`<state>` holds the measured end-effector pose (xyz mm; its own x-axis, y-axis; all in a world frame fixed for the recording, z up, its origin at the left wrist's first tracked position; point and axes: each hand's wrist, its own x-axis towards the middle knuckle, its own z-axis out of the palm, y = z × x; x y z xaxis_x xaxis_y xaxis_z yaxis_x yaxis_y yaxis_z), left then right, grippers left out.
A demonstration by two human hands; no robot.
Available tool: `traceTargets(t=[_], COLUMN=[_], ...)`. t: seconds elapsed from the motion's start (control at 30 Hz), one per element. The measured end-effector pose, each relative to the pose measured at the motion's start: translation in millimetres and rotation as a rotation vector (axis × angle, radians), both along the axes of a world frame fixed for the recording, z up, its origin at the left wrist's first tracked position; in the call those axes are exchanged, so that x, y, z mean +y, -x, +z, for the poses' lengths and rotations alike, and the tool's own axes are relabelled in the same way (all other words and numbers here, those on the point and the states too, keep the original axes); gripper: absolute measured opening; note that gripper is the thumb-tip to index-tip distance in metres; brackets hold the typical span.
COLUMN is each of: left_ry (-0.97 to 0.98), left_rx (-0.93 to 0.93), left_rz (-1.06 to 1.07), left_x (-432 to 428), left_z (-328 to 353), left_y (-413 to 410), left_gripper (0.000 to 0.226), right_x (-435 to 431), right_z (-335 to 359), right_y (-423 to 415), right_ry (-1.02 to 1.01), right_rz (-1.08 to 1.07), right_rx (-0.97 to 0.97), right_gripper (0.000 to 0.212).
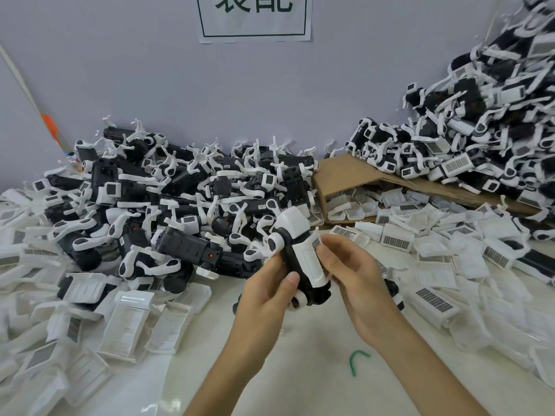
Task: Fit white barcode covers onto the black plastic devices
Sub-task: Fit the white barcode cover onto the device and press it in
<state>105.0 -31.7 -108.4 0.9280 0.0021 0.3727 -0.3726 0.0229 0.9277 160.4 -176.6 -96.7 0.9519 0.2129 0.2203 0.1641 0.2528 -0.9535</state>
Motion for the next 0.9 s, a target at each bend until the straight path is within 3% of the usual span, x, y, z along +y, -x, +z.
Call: traceTargets(t=[0.53, 0.67, 0.8, 0.9], left_ry=[0.077, 0.096, 0.072, 0.053], left_rx=[0.092, 0.044, 0.035, 0.042], left_rz=[-0.022, 0.001, 0.042, 0.063], left_x=[-1.0, -2.9, 1.8, 0.3], left_z=[5.9, 8.4, 7.3, 6.5], left_y=[3.7, 4.5, 3.9, 4.0], left_gripper=[0.033, 0.039, 0.040, 0.040], right_x=[7.3, 11.3, 13.3, 12.0], right_z=[-7.5, -10.3, -6.3, -6.0], right_y=[2.4, 5.8, 9.4, 11.3], right_ry=[0.039, 0.094, 0.108, 0.113], right_rz=[-0.050, 0.074, 0.176, 0.150], right_rx=[-0.051, 0.008, -0.011, -0.040], right_gripper=[0.041, 0.050, 0.034, 0.036])
